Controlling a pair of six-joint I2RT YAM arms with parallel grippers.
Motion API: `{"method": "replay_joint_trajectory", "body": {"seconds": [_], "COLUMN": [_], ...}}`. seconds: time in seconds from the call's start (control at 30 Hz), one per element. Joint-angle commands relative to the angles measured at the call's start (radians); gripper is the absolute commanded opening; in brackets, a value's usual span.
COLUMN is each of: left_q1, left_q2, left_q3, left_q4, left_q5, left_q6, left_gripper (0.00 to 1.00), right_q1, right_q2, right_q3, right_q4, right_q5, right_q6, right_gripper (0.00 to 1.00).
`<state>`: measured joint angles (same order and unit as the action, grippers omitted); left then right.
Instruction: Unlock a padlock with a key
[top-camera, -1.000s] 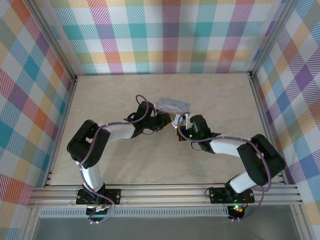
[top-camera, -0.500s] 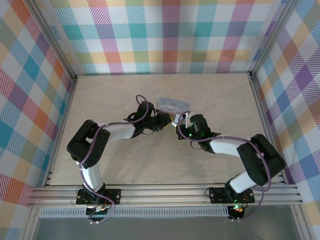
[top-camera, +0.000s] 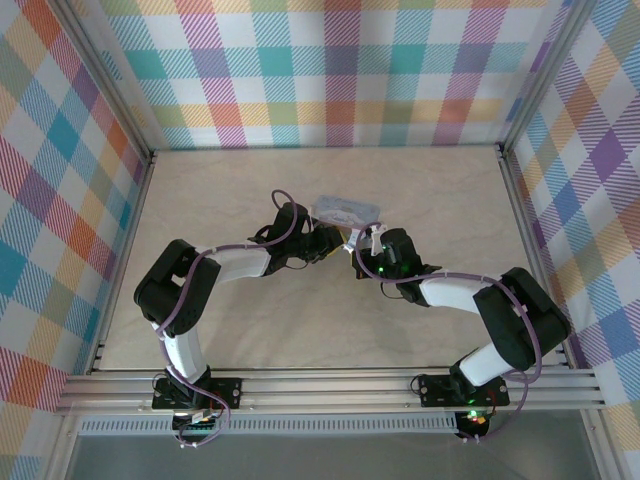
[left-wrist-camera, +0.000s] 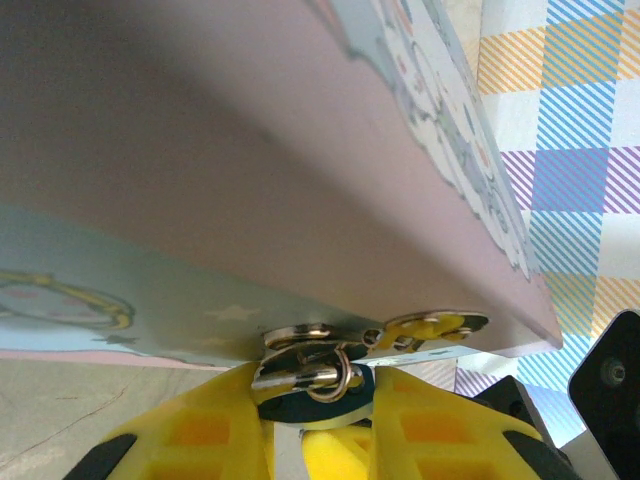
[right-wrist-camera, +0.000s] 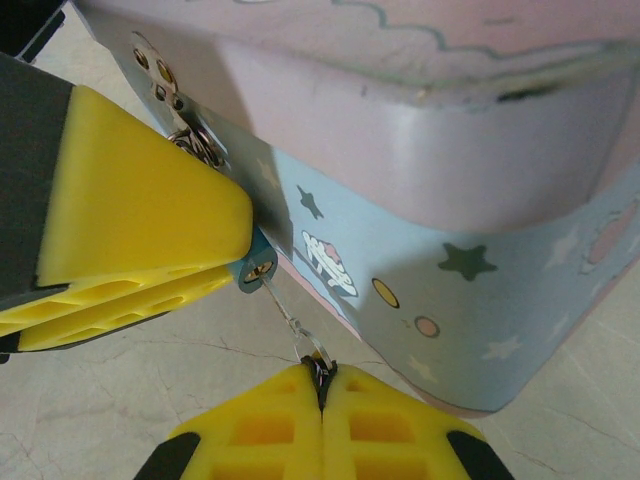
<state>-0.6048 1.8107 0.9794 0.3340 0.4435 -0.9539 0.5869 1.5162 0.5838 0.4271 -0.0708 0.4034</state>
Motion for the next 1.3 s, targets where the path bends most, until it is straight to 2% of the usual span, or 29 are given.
{"method": "replay_joint_trajectory", "body": {"seconds": [0.0,0.6,1.27], "left_q1": [-0.016,-0.019,-0.029], "left_q2": [-0.03,-0.022,-0.021], "left_q3": [0.023,0.019,0.032], "left_q4": [0.005,0.002,-0.009], "left_q5": [0.008,0.01,0.015], "left_q6": [-0.012,-0.014,-0.011], "left_gripper": [0.21,0.21,0.21], "right_q1": [0.004,0.004,0.004], "right_q2": [0.006,-0.014,0.036], "right_q3": [0.015,-0.002,0.04], "right_q4": [0.076,0.085,0.126], "right_q5": [-0.012,-0.016,-0.042], "right_q6": [0.005,0.0,-0.026], "right_gripper": [0.0,0.0,0.0]}}
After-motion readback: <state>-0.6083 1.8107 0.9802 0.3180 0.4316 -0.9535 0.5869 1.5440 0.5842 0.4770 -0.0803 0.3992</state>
